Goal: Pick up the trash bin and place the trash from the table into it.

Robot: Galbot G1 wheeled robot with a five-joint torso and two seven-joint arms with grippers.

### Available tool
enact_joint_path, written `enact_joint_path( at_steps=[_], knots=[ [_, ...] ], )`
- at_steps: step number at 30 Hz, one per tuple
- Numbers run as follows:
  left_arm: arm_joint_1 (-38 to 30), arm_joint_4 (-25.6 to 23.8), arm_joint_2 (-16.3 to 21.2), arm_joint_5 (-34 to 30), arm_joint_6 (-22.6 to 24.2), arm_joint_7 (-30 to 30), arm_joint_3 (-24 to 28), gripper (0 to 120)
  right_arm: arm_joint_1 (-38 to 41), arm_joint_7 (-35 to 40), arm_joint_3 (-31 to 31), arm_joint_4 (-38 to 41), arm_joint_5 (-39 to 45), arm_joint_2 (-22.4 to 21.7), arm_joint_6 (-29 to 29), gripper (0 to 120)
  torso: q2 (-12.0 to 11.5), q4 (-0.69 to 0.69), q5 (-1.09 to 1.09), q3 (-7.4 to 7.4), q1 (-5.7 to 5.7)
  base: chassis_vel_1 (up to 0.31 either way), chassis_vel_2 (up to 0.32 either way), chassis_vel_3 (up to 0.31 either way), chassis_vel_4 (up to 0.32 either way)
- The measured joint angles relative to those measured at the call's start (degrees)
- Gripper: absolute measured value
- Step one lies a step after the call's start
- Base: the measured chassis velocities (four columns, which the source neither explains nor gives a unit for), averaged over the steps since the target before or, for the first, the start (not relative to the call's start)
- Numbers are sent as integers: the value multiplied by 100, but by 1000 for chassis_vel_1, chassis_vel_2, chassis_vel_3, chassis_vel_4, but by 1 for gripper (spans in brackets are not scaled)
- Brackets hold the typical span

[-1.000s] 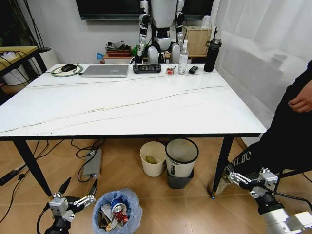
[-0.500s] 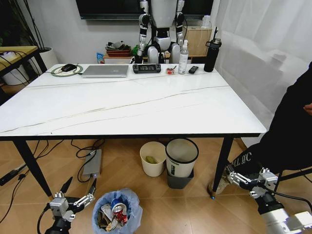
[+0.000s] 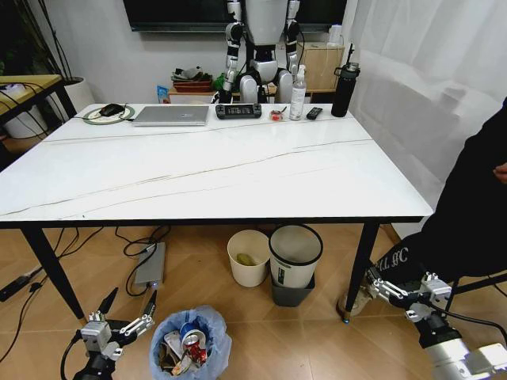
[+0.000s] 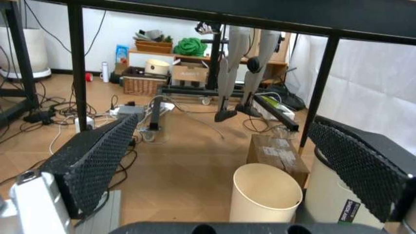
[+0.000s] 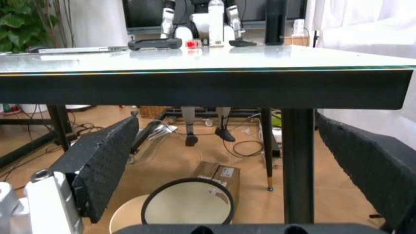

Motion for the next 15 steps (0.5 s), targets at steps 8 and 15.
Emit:
enact_joint_path(
  at_steps=[8, 15],
  knots=[
    [0, 4, 0, 0, 1, -2, 0, 100, 0, 0, 0, 0, 0, 0, 0, 100, 0, 0, 0, 0, 0, 0, 0, 0, 0],
    [0, 6, 0, 0, 1, -2, 0, 100, 0, 0, 0, 0, 0, 0, 0, 100, 0, 0, 0, 0, 0, 0, 0, 0, 0]
  ],
)
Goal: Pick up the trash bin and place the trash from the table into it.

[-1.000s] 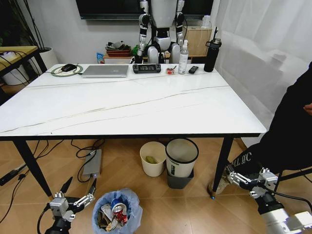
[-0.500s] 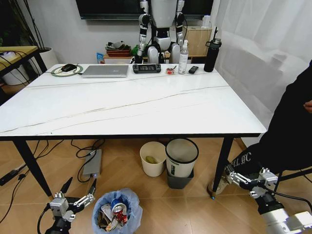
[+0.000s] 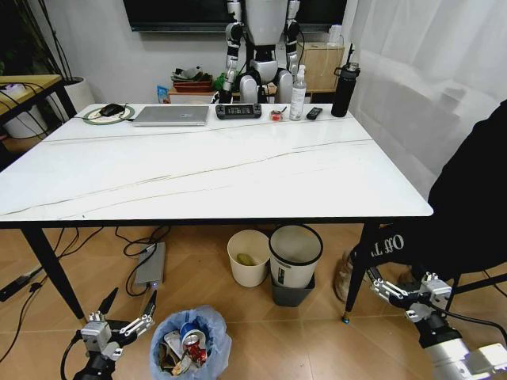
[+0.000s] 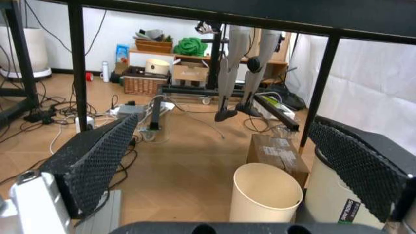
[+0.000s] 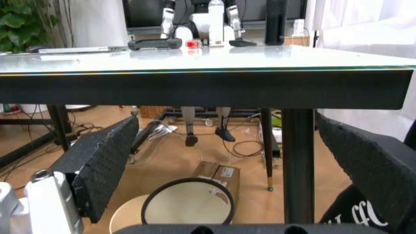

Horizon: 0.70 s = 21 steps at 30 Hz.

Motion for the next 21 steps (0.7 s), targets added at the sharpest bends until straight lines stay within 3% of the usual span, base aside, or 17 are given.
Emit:
enact_joint_path(
  at_steps=[21],
  knots=[
    [0, 1, 0, 0, 0, 0, 0, 100, 0, 0, 0, 0, 0, 0, 0, 100, 0, 0, 0, 0, 0, 0, 0, 0, 0]
  ],
)
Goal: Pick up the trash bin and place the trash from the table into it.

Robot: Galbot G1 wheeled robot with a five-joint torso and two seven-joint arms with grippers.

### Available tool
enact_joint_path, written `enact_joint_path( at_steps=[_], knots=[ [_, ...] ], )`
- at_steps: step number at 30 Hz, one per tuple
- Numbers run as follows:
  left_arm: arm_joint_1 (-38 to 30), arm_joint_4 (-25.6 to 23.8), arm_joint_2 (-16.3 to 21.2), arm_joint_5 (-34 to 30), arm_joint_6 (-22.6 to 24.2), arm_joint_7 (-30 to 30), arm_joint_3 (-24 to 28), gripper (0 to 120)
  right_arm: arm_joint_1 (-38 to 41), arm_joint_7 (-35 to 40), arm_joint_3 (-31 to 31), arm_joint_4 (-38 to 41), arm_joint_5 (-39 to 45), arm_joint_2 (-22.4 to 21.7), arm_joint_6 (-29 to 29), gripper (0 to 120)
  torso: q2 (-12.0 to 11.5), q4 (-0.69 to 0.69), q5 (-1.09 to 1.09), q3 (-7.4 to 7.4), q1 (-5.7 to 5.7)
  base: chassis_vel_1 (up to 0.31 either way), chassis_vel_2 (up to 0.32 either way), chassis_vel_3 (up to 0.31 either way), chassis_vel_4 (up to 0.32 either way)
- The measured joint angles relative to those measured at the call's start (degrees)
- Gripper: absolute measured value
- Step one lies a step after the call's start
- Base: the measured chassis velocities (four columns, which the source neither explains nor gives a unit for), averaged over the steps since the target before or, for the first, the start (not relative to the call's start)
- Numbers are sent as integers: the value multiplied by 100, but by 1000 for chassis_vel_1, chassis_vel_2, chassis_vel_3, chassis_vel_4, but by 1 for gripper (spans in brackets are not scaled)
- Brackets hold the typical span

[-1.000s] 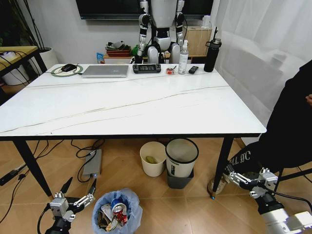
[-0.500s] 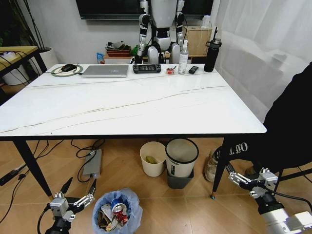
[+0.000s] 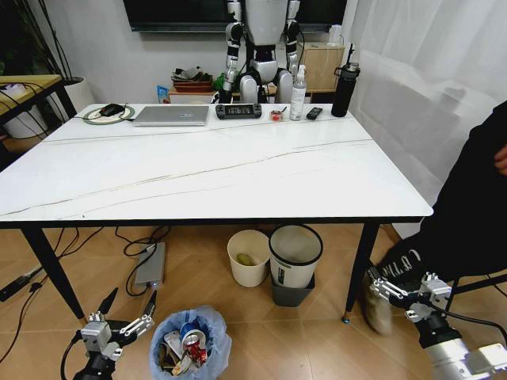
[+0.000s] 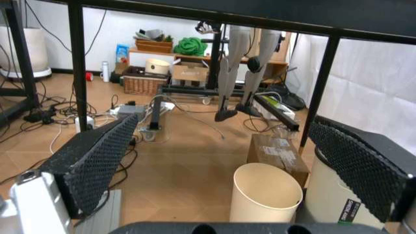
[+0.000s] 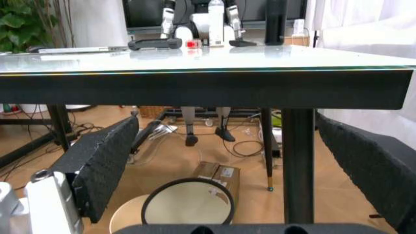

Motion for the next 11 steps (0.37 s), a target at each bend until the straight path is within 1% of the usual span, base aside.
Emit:
enact_joint_path(
  at_steps=[11],
  knots=[
    [0, 0, 0, 0, 0, 0, 0, 100, 0, 0, 0, 0, 0, 0, 0, 100, 0, 0, 0, 0, 0, 0, 0, 0, 0]
  ],
)
